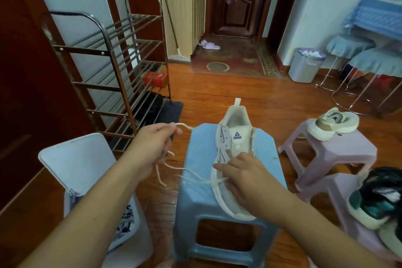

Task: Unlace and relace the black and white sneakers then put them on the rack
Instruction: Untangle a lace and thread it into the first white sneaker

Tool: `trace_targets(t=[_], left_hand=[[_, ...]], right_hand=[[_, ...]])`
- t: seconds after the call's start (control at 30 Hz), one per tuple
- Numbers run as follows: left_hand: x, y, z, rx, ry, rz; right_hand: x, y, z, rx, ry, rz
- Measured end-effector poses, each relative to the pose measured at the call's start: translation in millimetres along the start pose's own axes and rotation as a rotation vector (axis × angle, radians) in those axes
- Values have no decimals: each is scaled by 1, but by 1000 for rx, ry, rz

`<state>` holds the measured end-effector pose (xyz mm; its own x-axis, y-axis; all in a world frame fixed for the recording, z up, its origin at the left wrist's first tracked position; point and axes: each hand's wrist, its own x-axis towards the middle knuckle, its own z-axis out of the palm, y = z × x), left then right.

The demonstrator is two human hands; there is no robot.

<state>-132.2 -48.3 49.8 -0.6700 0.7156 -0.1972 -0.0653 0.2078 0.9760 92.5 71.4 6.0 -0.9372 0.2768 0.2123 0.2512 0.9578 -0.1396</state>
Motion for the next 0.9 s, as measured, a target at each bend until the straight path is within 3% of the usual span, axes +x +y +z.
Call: trace_targets(t=[0.13, 0.3, 0.43, 0.5, 0.6, 0.67, 0.8, 0.9], left_hand=[[-9, -6, 25, 114, -159, -20], [-10, -11, 44, 152, -212, -72], [-9, -9, 54, 68, -215, -131], [-10, -7, 57, 33, -220, -145], [-9, -4, 60, -4, -288, -128], [-7, -5, 59, -9, -340, -98], [-5, -9, 56, 361, -349, 57], [-5, -16, 61, 492, -367, 48]], right_hand=[[-8, 13, -10, 195, 36, 143], [-9, 17, -5, 83, 157, 91], [-13, 17, -9, 430, 211, 230], [-17, 24, -14, 509, 160, 306], [-20, 31, -15, 422, 67, 302], [-20, 32, -14, 355, 98, 269], [-12, 29, -12, 308, 297, 349], [-7, 30, -5, 203, 344, 410]])
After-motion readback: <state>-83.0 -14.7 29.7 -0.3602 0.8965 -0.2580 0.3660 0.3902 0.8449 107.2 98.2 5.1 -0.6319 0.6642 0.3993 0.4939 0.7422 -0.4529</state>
